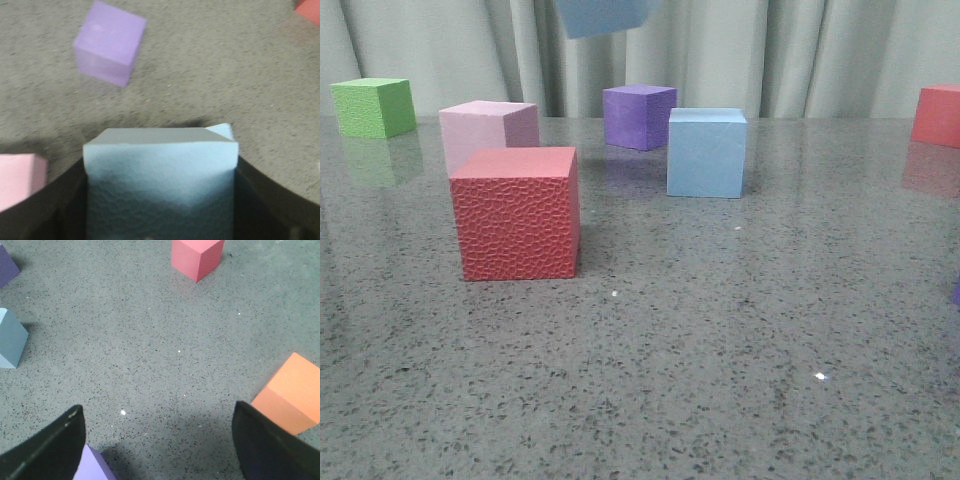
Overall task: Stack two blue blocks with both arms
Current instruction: 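Lift the light blue cube with the left gripper toward the placed blue cube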
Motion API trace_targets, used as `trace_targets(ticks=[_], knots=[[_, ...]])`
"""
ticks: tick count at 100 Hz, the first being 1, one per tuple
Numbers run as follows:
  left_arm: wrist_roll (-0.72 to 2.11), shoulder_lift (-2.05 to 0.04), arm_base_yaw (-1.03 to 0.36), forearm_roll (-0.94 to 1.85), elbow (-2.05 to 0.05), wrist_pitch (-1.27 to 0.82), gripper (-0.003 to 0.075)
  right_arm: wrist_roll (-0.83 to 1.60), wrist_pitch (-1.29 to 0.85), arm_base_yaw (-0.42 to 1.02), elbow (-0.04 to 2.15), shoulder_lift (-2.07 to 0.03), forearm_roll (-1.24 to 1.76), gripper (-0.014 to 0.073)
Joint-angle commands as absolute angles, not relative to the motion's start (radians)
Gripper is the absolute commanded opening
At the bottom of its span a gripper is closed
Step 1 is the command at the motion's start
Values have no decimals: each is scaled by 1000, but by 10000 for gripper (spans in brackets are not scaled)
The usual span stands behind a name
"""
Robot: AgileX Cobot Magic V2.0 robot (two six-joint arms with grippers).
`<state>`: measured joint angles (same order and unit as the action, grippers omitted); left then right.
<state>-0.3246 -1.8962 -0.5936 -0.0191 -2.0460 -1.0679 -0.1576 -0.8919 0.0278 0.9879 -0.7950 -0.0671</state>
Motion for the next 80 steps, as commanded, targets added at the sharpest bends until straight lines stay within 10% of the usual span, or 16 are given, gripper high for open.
trace_targets(ticks=[1,80], knots=[[-347,-1880,-616,-19,-2126,-1028,232,-152,-821,23,1013,-789,-73,598],[-458,-1994,-695,-29,-2232,-1043,232,-152,-821,23,1013,-789,-69,598]])
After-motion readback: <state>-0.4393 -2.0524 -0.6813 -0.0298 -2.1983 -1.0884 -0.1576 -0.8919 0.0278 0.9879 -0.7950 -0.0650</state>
